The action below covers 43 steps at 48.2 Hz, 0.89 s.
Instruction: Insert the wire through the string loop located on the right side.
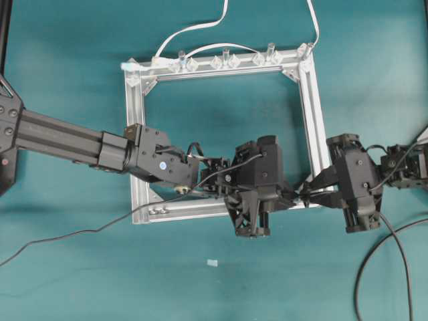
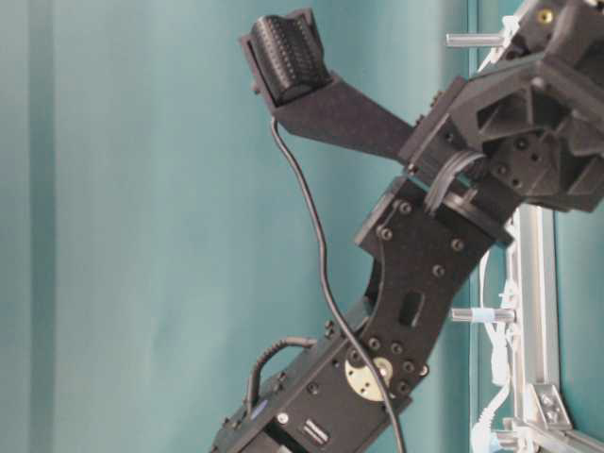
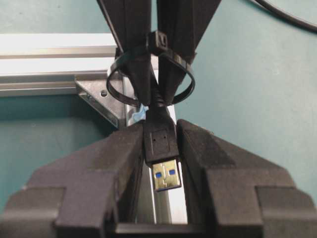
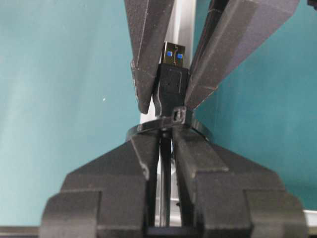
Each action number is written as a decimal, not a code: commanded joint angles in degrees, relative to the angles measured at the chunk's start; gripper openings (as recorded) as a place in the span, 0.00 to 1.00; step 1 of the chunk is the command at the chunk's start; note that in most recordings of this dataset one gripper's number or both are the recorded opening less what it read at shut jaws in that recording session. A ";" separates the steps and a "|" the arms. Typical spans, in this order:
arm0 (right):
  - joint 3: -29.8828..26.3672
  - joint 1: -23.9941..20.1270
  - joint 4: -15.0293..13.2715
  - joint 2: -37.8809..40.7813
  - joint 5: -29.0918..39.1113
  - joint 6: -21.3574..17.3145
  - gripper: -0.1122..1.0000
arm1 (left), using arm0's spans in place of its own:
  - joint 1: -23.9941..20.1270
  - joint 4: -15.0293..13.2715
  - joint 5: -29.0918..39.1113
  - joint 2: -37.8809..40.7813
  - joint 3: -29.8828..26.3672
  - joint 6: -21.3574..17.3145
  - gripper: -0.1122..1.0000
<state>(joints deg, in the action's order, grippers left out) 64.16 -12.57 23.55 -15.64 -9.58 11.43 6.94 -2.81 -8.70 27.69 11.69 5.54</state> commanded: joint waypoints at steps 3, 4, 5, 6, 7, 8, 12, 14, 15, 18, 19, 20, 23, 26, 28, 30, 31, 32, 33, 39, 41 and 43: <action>0.62 0.26 -0.09 -0.35 -1.49 -1.76 0.20 | 0.62 0.09 0.09 -2.64 -0.44 -0.35 0.29; 0.79 0.26 -0.09 -0.35 -1.41 -2.29 0.20 | 0.70 0.09 0.09 -2.64 -0.53 -0.35 0.29; 0.88 0.26 0.00 -0.35 -1.49 -2.81 0.20 | 0.62 0.09 0.09 -2.64 -0.53 -0.35 0.29; 1.05 0.26 -0.09 -0.35 -1.49 -3.43 0.20 | 0.62 0.09 0.09 -2.64 -0.53 -0.35 0.29; 1.14 0.26 -0.09 -0.35 -1.49 -4.04 0.20 | 0.62 0.18 0.18 -2.64 -0.53 -0.35 0.29; 1.41 0.26 -0.09 -0.35 -1.49 -4.66 0.20 | 0.62 0.18 0.09 -2.72 -0.53 -0.35 0.29; 2.11 0.18 -0.09 -0.35 -1.76 -7.56 0.20 | 0.70 0.09 0.09 -2.64 -0.53 -0.35 0.29; 2.46 0.26 -0.09 -0.35 -1.93 -8.44 0.20 | 0.62 0.18 0.09 -2.64 -0.53 -0.35 0.29; 2.55 0.26 -0.09 -0.35 -1.93 -9.05 0.20 | 0.70 0.09 0.09 -2.64 -0.53 -0.35 0.29; 2.90 0.26 -0.09 -0.44 -2.02 -10.02 0.20 | 0.62 0.09 0.09 -2.64 -0.53 -0.35 0.29; 2.99 0.26 -0.09 -0.44 -2.11 -10.20 0.20 | 0.62 0.09 0.09 -2.64 -0.53 -0.35 0.29; 2.99 0.26 -0.18 -0.44 -2.11 -10.37 0.20 | 0.62 0.09 0.09 -2.64 -0.53 -0.35 0.29; 3.08 0.18 -0.18 -0.44 -2.11 -10.55 0.20 | 0.70 0.09 0.09 -2.64 -0.53 -0.35 0.29; 2.99 0.18 -0.26 -0.44 -2.11 -10.46 0.20 | 0.70 0.09 0.09 -2.72 -0.62 -0.35 0.29; 2.99 0.26 -0.35 -0.44 -2.11 -10.28 0.20 | 0.62 0.18 0.09 -2.72 -0.62 -0.35 0.29; 3.08 0.18 -0.35 -0.44 -2.11 -10.28 0.20 | 0.62 0.09 0.09 -2.72 -0.53 -0.35 0.29; 3.16 0.26 -0.44 -0.44 -2.11 -10.28 0.20 | 0.70 0.09 0.09 -2.72 -0.53 -0.35 0.29; 3.25 0.26 -0.53 -0.44 -1.93 -10.28 0.20 | 0.70 0.09 0.09 -2.72 -0.53 -0.44 0.29; 3.25 0.26 -0.70 -0.44 -1.85 -10.20 0.20 | 0.62 0.09 0.09 -2.81 -0.44 -0.44 0.29; 3.34 0.26 -2.99 -0.70 -1.76 -10.02 0.29 | 0.62 0.09 0.18 -2.99 -0.26 -0.44 0.29; 3.34 0.26 -4.13 -0.70 -1.85 -10.02 0.38 | 0.70 0.18 0.18 -2.99 -0.18 -0.53 0.29; 3.34 0.26 -4.75 -0.70 -1.76 -10.11 0.50 | 0.62 0.09 0.26 -3.08 -0.09 -0.53 0.29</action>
<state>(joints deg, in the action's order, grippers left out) 67.94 -12.48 20.13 -15.82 -11.16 1.49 7.21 -2.81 -8.26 27.60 12.04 5.54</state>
